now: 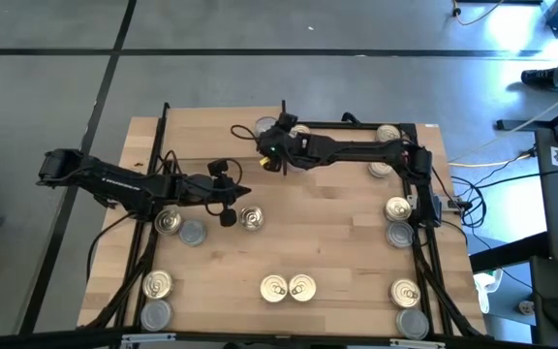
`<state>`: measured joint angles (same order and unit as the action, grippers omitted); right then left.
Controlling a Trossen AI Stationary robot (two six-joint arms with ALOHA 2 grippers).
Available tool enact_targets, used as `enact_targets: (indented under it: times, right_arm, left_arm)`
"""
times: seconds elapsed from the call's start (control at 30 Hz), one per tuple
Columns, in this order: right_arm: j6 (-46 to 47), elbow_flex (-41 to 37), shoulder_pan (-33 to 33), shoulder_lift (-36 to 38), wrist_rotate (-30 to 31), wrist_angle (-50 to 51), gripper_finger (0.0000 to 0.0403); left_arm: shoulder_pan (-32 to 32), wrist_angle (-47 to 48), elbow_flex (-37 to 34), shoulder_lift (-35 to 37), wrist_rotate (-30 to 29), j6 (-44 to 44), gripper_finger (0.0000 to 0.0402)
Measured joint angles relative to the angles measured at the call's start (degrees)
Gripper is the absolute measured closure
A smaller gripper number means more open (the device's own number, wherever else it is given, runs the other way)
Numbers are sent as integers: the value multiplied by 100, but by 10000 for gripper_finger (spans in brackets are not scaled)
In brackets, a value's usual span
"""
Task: Stack canned seafood by type on shelf
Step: Put the green tuna can on the shelf
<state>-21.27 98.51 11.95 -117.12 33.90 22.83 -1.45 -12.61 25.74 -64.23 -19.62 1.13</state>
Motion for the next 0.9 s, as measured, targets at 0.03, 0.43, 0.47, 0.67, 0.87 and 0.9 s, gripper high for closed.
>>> enact_targets:
  times: [0.03, 0.43, 0.47, 0.67, 0.87, 0.9]
  right_arm:
    - [-1, 83, -6, 0, -18, 156, 132]
    - [-131, 503, -98, -14, -251, 585, 130]
    - [-134, 494, -89, -36, -244, 634, 130]
    - [-167, 490, 59, -111, -93, 406, 130]
    - [-162, 490, 235, -111, -2, 374, 129]
    - [-163, 490, 264, -111, -2, 372, 129]
  left_arm:
    - [0, 1, 2, 0, 0, -1, 400]
    - [0, 1, 2, 0, 0, 9, 400]
    - [0, 1, 2, 0, 0, 9, 400]
    - [0, 2, 2, 0, 0, 12, 400]
    - [0, 1, 2, 0, 0, 12, 400]
    - [0, 1, 2, 0, 0, 12, 400]
